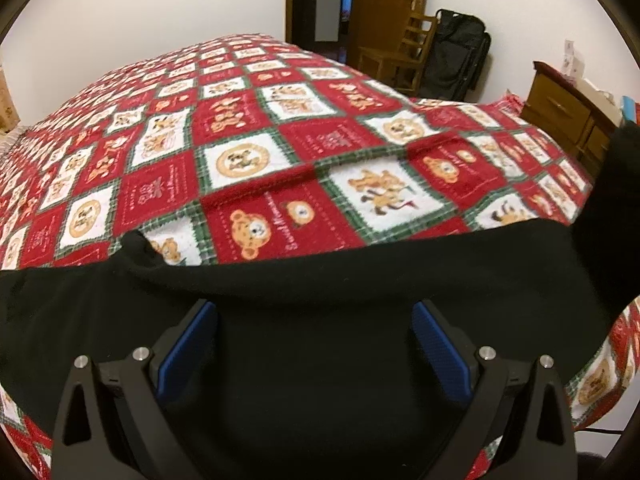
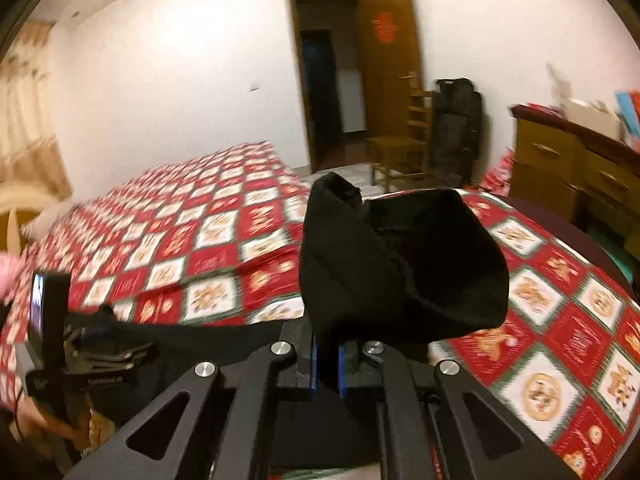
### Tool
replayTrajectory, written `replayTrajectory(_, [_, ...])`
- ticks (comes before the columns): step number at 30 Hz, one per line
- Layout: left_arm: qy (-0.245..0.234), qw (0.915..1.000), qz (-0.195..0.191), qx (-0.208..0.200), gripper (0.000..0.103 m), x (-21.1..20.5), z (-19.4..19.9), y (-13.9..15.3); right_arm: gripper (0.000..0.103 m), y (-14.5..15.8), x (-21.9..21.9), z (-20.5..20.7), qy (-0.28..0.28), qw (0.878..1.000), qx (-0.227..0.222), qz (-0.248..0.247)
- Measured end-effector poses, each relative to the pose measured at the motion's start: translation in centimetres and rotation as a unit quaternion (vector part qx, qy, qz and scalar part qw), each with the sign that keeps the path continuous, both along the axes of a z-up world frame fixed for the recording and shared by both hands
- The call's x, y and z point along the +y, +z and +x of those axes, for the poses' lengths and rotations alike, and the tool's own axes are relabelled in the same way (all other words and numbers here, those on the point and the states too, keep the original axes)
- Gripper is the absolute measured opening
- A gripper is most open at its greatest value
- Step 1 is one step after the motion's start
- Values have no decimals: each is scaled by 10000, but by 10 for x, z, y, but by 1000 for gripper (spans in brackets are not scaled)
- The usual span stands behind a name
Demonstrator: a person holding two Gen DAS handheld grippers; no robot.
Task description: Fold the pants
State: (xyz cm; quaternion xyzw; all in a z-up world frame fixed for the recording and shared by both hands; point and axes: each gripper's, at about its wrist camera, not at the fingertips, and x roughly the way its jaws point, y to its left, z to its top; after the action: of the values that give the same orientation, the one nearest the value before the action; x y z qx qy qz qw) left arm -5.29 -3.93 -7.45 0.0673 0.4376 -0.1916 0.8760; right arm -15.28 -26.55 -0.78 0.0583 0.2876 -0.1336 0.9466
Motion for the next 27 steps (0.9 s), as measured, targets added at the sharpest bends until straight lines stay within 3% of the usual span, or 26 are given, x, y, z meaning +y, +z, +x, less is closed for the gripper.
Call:
replayTrajectory(4, [-218, 9998, -8, -40, 100, -11, -3, 2, 7, -8, 13, 6, 147, 9998, 35, -103])
replayTrajectory(8, [-580, 9980, -245, 78, 100, -35, -6, 6, 7, -1, 4, -3, -13, 9999, -122, -39])
replayTrajectory(11, [-807, 9962, -309, -55, 100, -62, -6, 12, 7, 7, -3, -7, -69, 9998, -202, 32])
replayTrajectory(18, [-1069, 9941, 141, -66, 100, -110, -7, -7, 7, 34, 14, -13, 161, 9985, -474, -200])
replayTrajectory(27, [-996, 9948, 229, -57, 103, -101, -1, -8, 7, 41, 43, -1, 573, 9968, -501, -229])
